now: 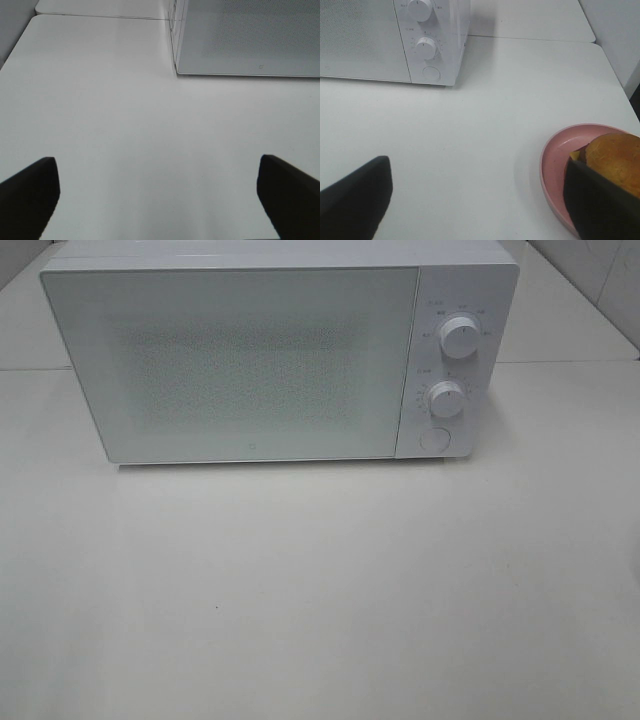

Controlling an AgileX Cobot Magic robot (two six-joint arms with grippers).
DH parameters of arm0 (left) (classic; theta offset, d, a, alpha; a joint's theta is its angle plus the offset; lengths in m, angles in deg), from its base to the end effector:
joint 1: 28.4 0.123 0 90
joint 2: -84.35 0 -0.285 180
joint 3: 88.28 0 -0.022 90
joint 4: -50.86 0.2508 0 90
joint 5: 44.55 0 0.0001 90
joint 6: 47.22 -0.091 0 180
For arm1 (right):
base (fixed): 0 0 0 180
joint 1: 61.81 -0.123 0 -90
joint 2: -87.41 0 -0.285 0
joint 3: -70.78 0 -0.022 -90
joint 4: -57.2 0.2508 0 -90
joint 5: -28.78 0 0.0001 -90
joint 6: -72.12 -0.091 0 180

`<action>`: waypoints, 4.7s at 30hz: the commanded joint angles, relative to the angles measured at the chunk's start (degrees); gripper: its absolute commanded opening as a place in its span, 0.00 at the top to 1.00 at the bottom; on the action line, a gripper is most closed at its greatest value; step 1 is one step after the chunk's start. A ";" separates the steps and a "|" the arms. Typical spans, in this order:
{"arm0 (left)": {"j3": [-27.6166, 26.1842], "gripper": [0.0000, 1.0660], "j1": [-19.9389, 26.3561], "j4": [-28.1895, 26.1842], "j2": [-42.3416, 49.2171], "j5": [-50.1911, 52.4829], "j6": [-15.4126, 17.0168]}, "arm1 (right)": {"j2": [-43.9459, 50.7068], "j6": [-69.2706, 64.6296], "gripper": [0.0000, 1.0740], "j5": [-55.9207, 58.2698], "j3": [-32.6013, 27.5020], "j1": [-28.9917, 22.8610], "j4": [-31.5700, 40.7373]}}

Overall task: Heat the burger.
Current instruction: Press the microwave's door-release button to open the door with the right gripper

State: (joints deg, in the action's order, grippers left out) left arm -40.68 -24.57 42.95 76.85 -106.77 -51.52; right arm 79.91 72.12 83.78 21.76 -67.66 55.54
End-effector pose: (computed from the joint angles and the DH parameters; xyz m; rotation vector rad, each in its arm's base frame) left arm -0.0083 -0.0117 0.2805 0.0186 2.0406 -0.0764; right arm -0.0007 -0.0022 0.2835 -0.0998 1.9437 0.0335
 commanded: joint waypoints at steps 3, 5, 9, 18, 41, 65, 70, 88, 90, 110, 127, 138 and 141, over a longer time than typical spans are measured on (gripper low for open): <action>0.17 0.04 0.06 -0.34 1.09 0.92 0.23 | 1.66 -0.34 0.16 -0.11 -0.06 0.17 -0.29; 0.17 0.04 0.06 -0.34 1.09 0.92 0.23 | 1.66 -0.34 0.16 -0.11 -0.06 0.17 -0.29; 0.17 0.04 0.06 -0.34 1.09 0.92 0.23 | 1.66 -0.34 0.16 -0.11 -0.06 0.17 -0.29; 0.17 0.04 0.06 -0.34 1.09 0.92 0.23 | 1.66 -0.34 0.18 -0.40 0.17 0.17 -0.29; 0.17 0.04 0.06 -0.34 1.09 0.92 0.23 | -23.03 0.00 0.22 -31.11 1.66 0.17 -0.29; 0.17 0.04 0.06 -0.34 1.09 0.92 0.23 | -51.57 1.78 0.26 -69.10 -0.57 0.17 -0.57; 0.17 0.04 0.06 -0.34 1.09 0.92 0.23 | -53.86 -0.46 0.26 -74.37 -3.15 0.11 -0.46; 0.17 0.04 0.06 -0.34 0.74 0.92 0.23 | -68.30 -17.65 0.29 -90.36 -9.80 -18.22 8.42; 0.17 0.04 0.06 -0.34 0.74 0.92 0.23 | -70.07 -24.01 0.30 -91.62 -9.80 -18.45 8.42; 0.17 0.04 0.06 -0.34 0.74 0.92 0.23 | -83.02 -81.07 1.00 -94.25 -9.74 -18.45 8.65; 0.17 0.04 0.06 -0.34 0.74 0.92 0.23 | -101.47 -85.43 1.00 -102.79 -0.69 -18.28 9.45; 0.17 0.04 0.06 -0.34 0.74 0.92 0.23 | -110.75 -85.83 1.00 -104.16 6.53 -15.58 8.54; 0.17 0.04 0.06 -0.34 0.74 0.92 0.23 | -112.99 -85.83 1.00 -104.16 8.94 -14.67 7.79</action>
State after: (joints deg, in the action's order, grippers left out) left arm -40.68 -24.57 42.95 76.85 -106.77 -51.52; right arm -32.45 -13.36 -19.87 29.55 -82.78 64.42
